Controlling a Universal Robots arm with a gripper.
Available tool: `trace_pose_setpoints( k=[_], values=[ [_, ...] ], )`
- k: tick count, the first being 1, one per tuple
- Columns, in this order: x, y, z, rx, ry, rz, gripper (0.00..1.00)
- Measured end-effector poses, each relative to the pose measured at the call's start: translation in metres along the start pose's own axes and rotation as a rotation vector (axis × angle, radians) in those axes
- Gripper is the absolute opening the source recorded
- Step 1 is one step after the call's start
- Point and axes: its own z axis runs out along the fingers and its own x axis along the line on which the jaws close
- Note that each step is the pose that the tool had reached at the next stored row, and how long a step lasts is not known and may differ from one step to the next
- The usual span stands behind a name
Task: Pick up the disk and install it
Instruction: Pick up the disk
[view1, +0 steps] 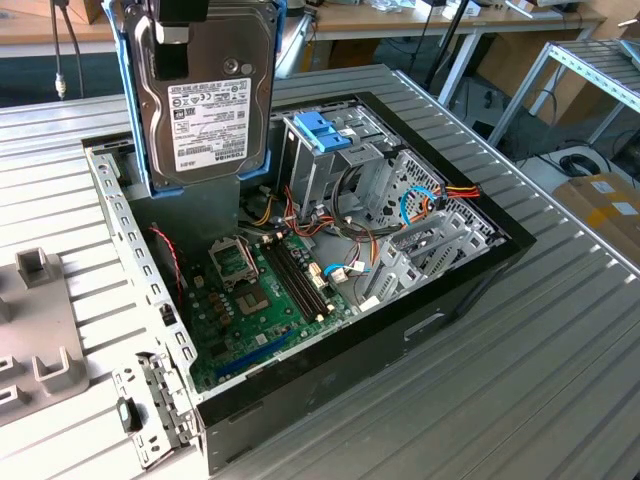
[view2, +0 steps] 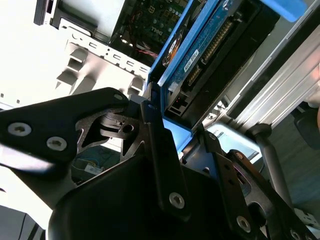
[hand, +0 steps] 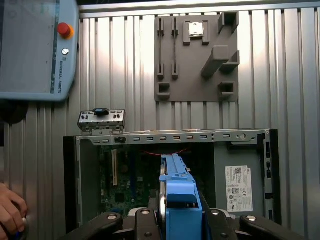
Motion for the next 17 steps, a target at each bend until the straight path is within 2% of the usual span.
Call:
trace_pose_setpoints(
  k=[17],
  values=[
    [0.0082, -0.0002, 0.0005, 0.0000, 0.0000, 0.000, 0.37]
  ],
)
